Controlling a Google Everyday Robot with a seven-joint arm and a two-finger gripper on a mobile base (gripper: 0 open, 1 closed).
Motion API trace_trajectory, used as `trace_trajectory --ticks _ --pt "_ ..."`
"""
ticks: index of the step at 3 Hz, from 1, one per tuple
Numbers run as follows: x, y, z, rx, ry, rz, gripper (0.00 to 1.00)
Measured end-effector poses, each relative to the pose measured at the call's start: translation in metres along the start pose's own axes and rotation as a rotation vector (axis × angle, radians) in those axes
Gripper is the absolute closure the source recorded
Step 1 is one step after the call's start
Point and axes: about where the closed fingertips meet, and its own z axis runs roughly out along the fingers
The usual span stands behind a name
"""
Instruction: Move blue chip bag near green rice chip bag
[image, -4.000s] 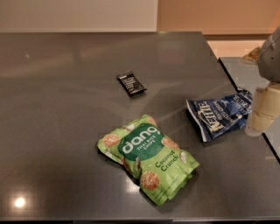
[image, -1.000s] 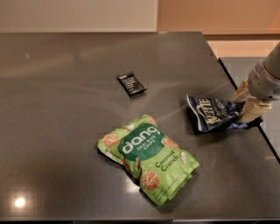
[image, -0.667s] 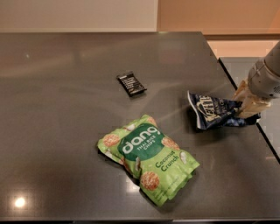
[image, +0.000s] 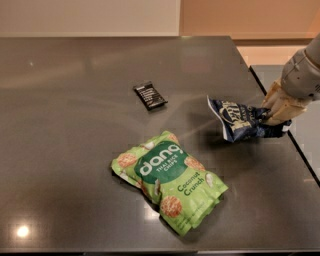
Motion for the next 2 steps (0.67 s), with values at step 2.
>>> trace_trajectory --ticks 2 --pt "-0.043 0.024 -0.013 -0.059 -0.124 -0.038 1.00"
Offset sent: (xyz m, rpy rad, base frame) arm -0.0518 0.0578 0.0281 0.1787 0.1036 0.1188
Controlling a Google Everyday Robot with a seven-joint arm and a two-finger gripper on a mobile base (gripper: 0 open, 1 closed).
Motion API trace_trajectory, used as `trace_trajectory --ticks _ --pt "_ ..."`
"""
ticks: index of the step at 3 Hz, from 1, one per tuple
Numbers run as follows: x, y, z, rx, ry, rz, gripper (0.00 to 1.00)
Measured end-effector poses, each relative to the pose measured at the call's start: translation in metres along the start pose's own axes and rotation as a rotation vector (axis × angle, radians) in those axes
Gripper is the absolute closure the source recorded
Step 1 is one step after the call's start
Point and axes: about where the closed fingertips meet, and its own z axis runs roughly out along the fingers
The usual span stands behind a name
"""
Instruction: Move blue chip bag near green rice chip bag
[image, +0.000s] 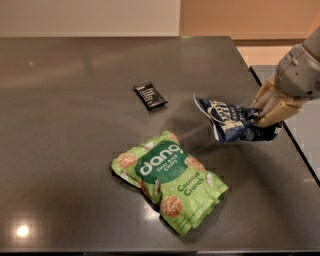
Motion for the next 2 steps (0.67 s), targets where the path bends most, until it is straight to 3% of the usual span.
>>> trace_trajectory --ticks 2 --pt "-0.0283 0.0199 0.0106 -0.042 -0.056 -0.053 0.59"
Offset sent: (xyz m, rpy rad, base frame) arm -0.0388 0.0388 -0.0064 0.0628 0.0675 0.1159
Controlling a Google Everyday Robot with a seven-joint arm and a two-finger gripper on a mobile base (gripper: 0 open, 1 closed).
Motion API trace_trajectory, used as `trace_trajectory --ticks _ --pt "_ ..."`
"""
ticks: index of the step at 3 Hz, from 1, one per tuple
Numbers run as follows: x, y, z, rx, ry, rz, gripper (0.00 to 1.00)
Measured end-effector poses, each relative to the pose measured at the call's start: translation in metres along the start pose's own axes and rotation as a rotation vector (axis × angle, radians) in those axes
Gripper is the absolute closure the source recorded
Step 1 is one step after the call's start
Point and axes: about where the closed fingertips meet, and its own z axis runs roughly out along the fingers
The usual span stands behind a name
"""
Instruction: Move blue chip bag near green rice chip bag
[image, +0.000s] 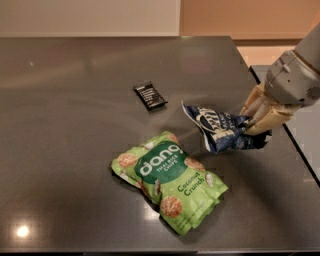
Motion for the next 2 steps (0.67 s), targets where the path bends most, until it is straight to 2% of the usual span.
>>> trace_trajectory --ticks 1,2 --pt "-0.0067 0.0052 0.0054 -0.009 -0.018 -0.013 0.36" --pt "-0.0081 0.0022 0.0056 0.003 -0.018 -0.015 0.13"
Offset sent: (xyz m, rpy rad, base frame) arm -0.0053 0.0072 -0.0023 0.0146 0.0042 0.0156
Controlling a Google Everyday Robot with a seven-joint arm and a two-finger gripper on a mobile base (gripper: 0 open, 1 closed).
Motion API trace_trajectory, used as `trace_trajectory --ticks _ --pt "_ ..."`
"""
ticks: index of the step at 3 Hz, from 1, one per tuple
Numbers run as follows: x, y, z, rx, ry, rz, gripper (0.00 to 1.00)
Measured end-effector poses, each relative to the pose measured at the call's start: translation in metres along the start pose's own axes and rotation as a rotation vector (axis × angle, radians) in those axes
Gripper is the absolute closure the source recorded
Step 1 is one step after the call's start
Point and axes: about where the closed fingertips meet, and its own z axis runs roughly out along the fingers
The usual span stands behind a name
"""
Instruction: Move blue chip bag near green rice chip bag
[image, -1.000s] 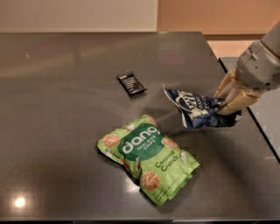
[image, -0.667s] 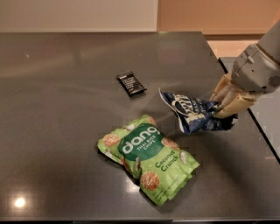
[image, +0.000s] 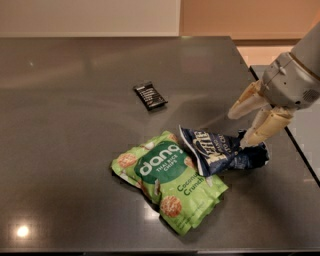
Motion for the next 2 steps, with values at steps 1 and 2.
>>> trace_trajectory --ticks 1,2 --pt "-0.0014 -0.0023 0.0002 0.010 0.000 -0.002 0.00" --pt "-0.0014 -0.0024 0.0002 0.010 0.000 -0.002 0.00"
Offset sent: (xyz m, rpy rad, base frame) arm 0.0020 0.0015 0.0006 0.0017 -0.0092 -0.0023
